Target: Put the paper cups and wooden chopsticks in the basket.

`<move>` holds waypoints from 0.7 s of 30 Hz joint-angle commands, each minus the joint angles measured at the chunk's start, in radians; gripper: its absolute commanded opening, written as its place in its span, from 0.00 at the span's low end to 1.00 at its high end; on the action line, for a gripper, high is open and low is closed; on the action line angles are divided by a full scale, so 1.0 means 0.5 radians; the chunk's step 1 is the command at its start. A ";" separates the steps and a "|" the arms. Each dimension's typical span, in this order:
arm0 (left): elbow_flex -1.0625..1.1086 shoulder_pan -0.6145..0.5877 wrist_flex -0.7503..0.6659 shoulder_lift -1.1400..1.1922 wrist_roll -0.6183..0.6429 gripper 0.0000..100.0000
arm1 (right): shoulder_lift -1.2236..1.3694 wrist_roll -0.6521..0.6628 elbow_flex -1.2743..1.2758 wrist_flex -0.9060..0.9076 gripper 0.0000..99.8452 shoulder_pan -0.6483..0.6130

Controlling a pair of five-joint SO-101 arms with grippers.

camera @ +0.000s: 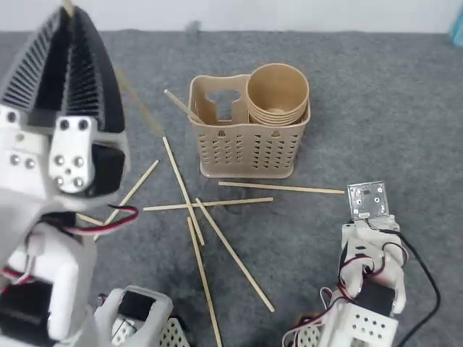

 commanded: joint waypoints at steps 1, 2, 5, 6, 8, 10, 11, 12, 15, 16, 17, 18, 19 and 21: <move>0.002 0.172 -0.147 0.117 0.025 0.01 | 0.005 0.021 0.037 0.014 0.01 -0.008; 0.002 0.196 -0.218 0.169 0.025 0.01 | 0.005 0.021 0.037 0.014 0.01 -0.008; -0.005 0.218 -0.485 0.368 0.025 0.01 | 0.005 0.021 0.037 0.014 0.01 -0.008; -0.008 0.212 -0.562 0.436 0.025 0.01 | 0.005 0.021 0.037 0.014 0.01 -0.008; 0.002 0.206 -0.681 0.565 0.025 0.01 | 0.005 0.021 0.037 0.014 0.01 -0.008; 0.005 0.206 -0.706 0.672 0.025 0.01 | 0.005 0.021 0.037 0.014 0.01 -0.008; 0.008 0.206 -0.709 0.718 0.031 0.01 | 0.005 0.021 0.037 0.014 0.01 -0.008; 0.026 0.206 -0.718 0.752 0.055 0.01 | 0.005 0.021 0.037 0.014 0.01 -0.008; 0.164 0.206 -0.884 0.786 0.172 0.01 | 0.005 0.021 0.037 0.014 0.01 -0.011; 0.241 0.206 -1.003 0.786 0.199 0.01 | 0.005 0.021 0.037 0.011 0.01 -0.011; 0.336 0.206 -1.120 0.786 0.218 0.01 | 0.005 0.021 0.037 0.011 0.01 -0.011; 0.437 0.206 -1.221 0.786 0.227 0.01 | 0.005 0.021 0.037 0.008 0.01 -0.011; 0.542 0.206 -1.313 0.786 0.233 0.01 | 0.005 0.021 0.037 0.008 0.01 -0.011; 0.726 0.206 -1.442 0.779 0.230 0.01 | 0.005 0.021 0.037 0.008 0.01 -0.011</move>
